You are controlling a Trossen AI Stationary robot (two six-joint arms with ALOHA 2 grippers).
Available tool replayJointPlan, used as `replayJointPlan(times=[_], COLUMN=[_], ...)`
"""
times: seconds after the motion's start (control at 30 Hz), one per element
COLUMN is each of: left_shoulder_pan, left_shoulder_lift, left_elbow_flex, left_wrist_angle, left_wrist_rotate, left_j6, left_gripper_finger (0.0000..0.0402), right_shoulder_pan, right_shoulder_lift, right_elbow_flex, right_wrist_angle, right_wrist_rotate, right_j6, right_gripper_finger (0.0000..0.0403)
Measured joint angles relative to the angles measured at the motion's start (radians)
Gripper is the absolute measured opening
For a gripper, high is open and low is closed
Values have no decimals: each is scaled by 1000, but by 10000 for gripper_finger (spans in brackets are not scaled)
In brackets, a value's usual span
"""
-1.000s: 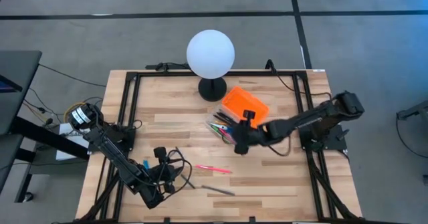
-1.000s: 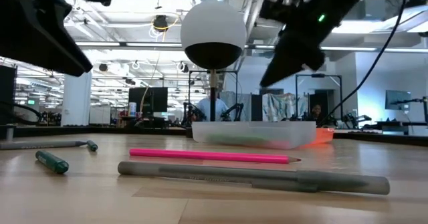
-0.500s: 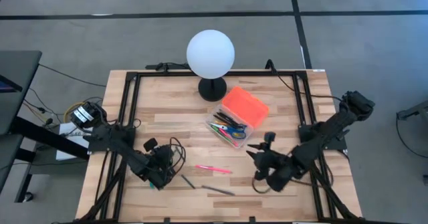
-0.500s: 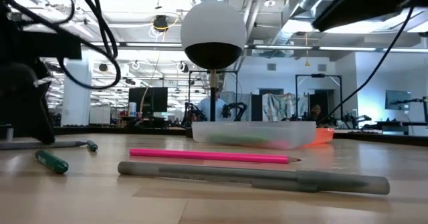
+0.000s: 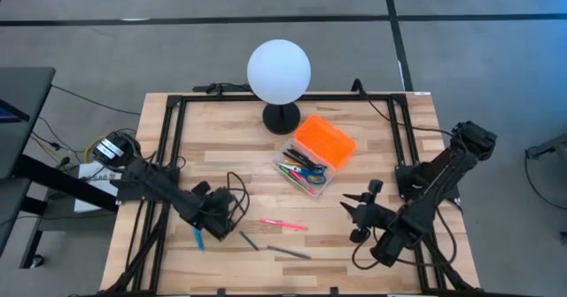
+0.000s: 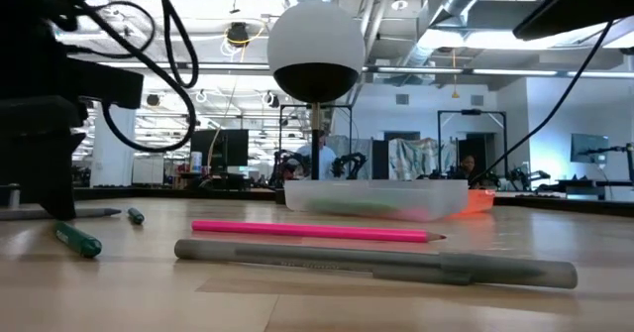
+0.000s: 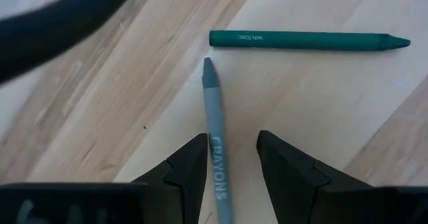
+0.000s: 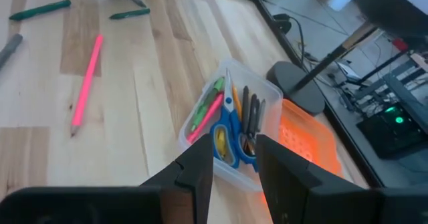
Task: Pick & place school supplies into a supply box
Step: Put the gray pen into the orange supply box
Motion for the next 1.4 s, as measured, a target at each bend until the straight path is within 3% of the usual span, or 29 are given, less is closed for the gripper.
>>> replayJointPlan(times=[0.2,0.5,0.87,1.17,1.4], left_shoulder_pan=[59,166,190,184,163], left_shoulder_lift=[-2,1,1,2,12], left_elbow_flex=[11,34,33,38,128], left_wrist_angle=[0,3,2,-3,-13], left_wrist_rotate=[80,215,246,244,257], left_j6=[86,252,527,601,685], left_gripper_finger=[121,14,25,15,12], right_shoulder_pan=[25,58,105,109,108], right_shoulder_lift=[0,1,1,1,1], right_elbow_flex=[-44,-145,-196,-198,-198], right_wrist_angle=[19,33,97,109,110], right_wrist_rotate=[0,-4,1,2,4], right_j6=[35,175,187,180,179], right_gripper_finger=[108,108,108,108,108])
